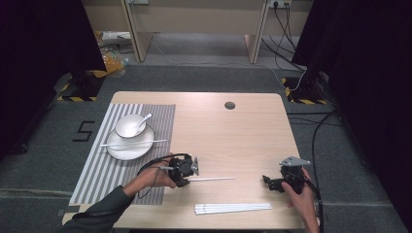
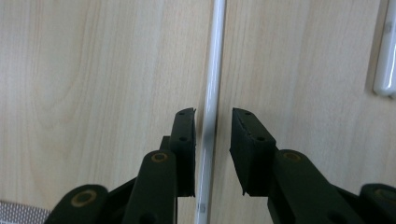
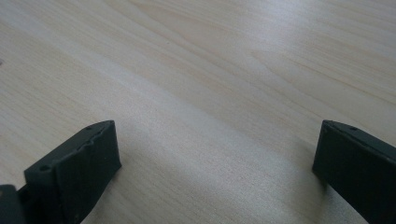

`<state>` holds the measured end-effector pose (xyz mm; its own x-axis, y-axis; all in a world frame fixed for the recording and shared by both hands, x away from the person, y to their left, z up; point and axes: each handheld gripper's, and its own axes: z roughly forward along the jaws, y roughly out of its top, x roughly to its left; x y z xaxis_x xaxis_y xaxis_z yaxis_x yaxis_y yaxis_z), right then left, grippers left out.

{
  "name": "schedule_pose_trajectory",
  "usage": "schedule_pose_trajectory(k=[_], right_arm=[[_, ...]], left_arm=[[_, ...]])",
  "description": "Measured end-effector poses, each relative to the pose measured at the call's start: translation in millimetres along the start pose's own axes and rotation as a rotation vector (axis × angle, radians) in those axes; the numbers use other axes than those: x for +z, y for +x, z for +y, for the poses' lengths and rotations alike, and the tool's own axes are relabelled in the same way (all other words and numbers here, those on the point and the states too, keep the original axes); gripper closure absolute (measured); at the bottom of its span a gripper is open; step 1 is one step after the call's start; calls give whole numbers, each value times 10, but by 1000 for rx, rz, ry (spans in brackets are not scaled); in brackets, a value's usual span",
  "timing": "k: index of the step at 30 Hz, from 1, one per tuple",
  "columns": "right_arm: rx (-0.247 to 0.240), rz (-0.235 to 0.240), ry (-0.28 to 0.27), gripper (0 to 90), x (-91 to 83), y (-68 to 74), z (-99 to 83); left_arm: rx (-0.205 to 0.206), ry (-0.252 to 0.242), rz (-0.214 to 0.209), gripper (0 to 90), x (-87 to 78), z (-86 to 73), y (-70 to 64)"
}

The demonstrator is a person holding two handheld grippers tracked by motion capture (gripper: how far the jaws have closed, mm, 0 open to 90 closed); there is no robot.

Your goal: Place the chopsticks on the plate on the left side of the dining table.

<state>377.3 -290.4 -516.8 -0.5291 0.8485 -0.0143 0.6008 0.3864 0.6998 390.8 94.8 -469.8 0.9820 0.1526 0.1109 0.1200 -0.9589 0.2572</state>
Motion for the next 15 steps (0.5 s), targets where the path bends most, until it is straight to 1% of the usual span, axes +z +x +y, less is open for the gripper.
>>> schedule_pose_trajectory(k=[4, 9, 10, 11, 15], right_arm=[[0, -1, 0, 6, 0, 0, 0], [0, -1, 0, 6, 0, 0, 0], [0, -1, 0, 6, 0, 0, 0], [0, 0, 0, 6, 0, 0, 0], [0, 0, 0, 6, 0, 0, 0]], left_arm=[[4, -2, -10, 706, 42, 81, 9], [8, 5, -16, 713, 77, 153, 15], [13, 10, -19, 715, 82, 172, 16], [8, 6, -21, 716, 89, 180, 12], [11, 12, -31, 720, 117, 235, 27]])
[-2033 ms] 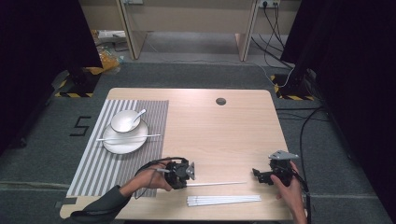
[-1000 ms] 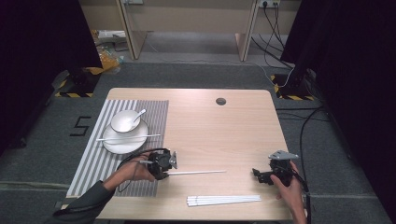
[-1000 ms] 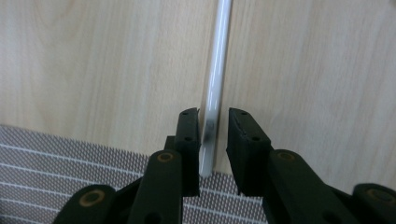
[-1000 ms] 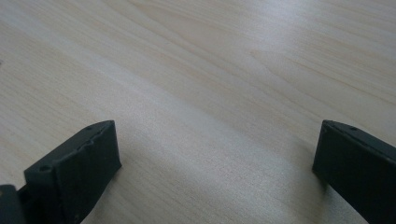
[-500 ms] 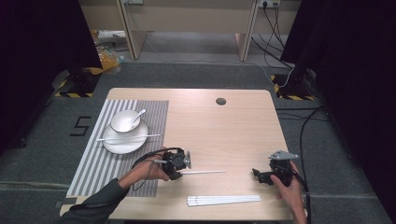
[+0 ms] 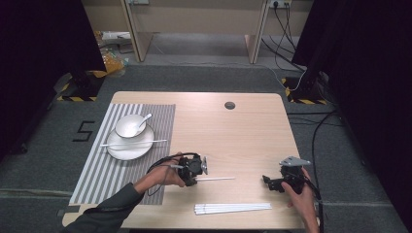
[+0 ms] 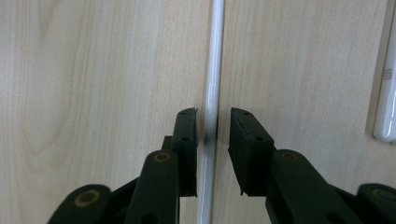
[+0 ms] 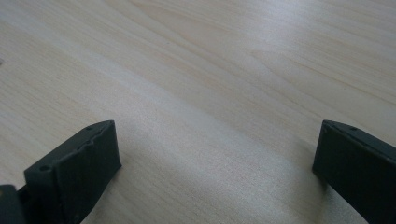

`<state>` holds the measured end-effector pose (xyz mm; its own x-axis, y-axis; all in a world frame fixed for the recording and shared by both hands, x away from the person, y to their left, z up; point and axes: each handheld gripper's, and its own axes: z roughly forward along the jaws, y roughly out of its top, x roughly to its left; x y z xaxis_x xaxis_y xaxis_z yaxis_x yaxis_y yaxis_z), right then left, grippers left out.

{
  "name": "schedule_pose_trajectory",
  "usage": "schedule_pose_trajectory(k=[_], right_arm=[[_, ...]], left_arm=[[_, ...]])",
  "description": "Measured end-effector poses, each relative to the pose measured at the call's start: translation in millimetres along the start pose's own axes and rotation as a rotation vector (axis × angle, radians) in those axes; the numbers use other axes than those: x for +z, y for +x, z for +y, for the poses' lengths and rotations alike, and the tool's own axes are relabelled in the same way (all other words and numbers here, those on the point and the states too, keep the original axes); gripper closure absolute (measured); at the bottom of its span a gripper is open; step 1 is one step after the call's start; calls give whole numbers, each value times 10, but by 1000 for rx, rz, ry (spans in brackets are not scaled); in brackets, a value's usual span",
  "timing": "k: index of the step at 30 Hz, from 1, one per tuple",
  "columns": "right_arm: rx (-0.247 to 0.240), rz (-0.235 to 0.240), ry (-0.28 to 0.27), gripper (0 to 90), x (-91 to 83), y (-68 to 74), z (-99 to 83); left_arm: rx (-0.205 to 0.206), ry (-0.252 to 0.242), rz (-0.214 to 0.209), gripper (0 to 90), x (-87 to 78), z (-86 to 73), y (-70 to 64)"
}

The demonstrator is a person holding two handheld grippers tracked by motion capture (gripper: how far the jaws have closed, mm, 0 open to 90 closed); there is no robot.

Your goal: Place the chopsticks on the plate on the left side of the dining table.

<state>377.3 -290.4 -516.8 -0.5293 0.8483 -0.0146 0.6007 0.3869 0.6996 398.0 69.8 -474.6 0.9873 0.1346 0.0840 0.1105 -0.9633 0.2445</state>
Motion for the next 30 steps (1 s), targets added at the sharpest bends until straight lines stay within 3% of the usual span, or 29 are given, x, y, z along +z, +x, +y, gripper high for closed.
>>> schedule_pose_trajectory(k=[8, 15, 20, 26, 30], right_arm=[[-1, 1, 1, 6, -1, 1, 0], [-1, 1, 1, 6, -1, 1, 0], [-3, 1, 0, 6, 0, 1, 0], [-3, 2, 0, 6, 0, 1, 0], [-2, 1, 1, 6, -1, 1, 0]], left_arm=[[14, 61, -32, 782, 22, 105, 43], [-7, 134, -74, 823, 47, 217, 88], [-28, 141, -86, 840, 58, 231, 93], [17, 139, -54, 843, 45, 226, 46], [27, 125, -62, 844, 44, 200, 46]])
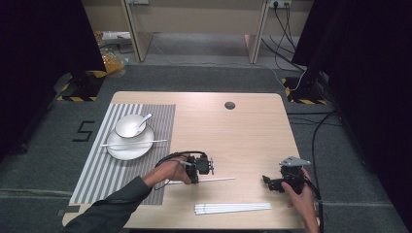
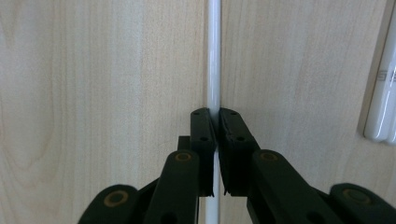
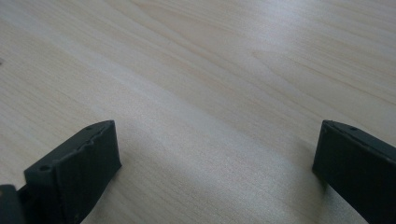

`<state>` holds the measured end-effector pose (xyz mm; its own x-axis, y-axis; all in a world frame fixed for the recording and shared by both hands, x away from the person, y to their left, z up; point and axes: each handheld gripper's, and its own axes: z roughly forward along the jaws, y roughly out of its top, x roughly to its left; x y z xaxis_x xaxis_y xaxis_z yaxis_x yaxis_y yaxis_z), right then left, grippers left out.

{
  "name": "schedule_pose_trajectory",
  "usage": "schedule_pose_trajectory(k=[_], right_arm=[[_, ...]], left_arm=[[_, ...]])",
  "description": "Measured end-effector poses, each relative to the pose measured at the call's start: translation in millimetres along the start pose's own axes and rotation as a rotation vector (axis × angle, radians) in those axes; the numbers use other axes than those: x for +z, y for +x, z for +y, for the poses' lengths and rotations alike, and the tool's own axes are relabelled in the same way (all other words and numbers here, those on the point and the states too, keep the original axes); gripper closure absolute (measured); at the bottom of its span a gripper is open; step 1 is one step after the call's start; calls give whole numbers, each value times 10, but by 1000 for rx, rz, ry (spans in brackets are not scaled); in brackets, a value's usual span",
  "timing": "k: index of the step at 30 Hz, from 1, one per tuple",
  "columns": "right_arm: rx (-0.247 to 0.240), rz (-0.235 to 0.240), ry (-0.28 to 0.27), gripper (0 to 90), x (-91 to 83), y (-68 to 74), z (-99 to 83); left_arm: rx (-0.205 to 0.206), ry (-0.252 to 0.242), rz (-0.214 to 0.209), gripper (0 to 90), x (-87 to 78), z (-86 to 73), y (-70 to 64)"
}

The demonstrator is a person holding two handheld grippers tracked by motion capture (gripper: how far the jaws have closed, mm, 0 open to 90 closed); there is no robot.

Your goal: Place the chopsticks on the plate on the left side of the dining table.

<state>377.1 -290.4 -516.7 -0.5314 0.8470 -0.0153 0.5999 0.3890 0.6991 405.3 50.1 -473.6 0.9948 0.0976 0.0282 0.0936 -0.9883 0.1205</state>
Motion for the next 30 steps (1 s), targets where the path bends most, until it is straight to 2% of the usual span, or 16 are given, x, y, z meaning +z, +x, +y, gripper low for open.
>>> schedule_pose_trajectory(k=[1, 7, 10, 14, 15, 17, 19, 20, 21, 24, 30], right_arm=[[0, 0, 0, 6, 0, 0, 0], [0, 0, 0, 6, 0, 0, 0], [0, 0, 0, 6, 0, 0, 0], [0, 0, 0, 6, 0, 0, 0], [0, 0, 0, 6, 0, 0, 0], [0, 0, 0, 6, 0, 0, 0], [0, 0, 0, 6, 0, 0, 0], [0, 0, 0, 6, 0, 0, 0], [0, 0, 0, 6, 0, 0, 0], [0, 0, 0, 6, 0, 0, 0], [0, 0, 0, 6, 0, 0, 0]], left_arm=[[11, 7, -6, 844, -6, -6, 11], [4, 11, 3, 843, -62, -95, 53], [-12, 12, 8, 844, -124, -175, 88], [-40, 16, 39, 844, -219, -316, 164], [-46, 27, 27, 844, -234, -341, 176], [-61, 28, 39, 844, -257, -407, 202], [-69, 31, 36, 844, -280, -449, 219], [-70, 19, 52, 844, -285, -474, 227], [-74, 29, 41, 844, -302, -495, 238], [-86, 33, 60, 844, -350, -581, 275], [-135, 30, 87, 844, -450, -818, 359]])
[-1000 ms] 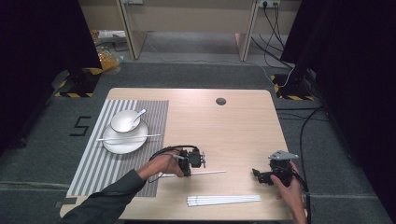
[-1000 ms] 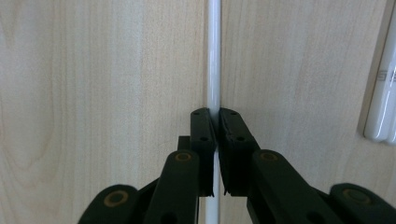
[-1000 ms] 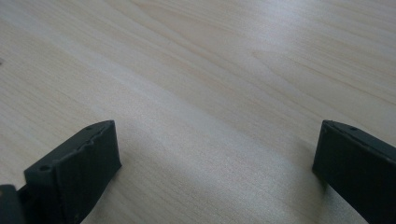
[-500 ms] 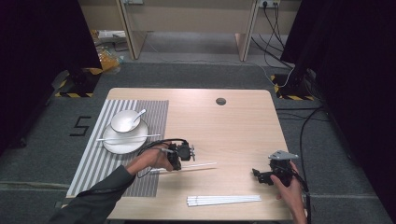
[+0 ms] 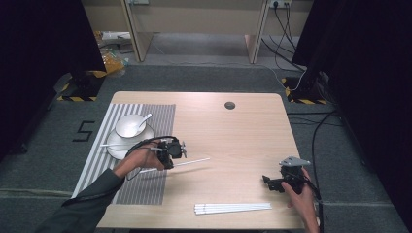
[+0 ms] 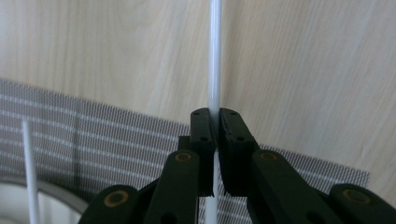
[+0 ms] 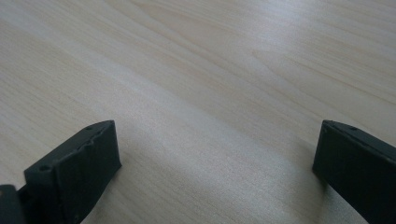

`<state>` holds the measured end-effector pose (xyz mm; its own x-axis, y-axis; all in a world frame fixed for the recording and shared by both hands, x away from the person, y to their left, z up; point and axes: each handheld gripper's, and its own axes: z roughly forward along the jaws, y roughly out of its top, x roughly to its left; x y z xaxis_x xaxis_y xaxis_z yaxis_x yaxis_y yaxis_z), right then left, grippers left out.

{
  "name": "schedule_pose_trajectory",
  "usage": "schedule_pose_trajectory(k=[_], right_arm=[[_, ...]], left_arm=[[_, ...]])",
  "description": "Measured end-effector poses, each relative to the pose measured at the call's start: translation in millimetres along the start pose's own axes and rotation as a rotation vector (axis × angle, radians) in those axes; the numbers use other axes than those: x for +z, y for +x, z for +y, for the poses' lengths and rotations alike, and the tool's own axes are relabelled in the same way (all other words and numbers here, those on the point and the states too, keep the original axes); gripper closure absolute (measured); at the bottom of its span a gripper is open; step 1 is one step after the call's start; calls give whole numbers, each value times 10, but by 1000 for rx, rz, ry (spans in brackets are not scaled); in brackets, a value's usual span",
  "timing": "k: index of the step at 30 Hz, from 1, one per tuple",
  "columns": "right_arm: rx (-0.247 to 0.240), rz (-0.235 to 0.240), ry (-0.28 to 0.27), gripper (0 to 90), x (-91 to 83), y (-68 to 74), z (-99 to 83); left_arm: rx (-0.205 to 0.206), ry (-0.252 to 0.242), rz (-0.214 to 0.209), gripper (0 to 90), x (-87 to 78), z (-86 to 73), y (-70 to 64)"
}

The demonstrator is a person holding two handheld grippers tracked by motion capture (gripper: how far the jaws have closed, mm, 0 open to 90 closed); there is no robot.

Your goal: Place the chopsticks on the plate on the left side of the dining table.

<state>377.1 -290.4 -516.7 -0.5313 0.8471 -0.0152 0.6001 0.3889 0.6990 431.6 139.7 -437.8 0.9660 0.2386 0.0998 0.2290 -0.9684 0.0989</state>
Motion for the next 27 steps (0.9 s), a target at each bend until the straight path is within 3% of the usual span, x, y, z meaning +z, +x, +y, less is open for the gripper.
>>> schedule_pose_trajectory(k=[9, 13, 17, 27], right_arm=[[0, 0, 0, 6, 0, 0, 0], [0, 0, 0, 6, 0, 0, 0], [0, 0, 0, 6, 0, 0, 0], [0, 0, 0, 6, 0, 0, 0]], left_arm=[[-87, 24, 37, 844, -67, -388, 168], [-118, 45, 78, 844, -138, -525, 250], [-148, 46, 90, 844, -169, -608, 322], [-197, 103, 143, 843, -79, -728, 496]])
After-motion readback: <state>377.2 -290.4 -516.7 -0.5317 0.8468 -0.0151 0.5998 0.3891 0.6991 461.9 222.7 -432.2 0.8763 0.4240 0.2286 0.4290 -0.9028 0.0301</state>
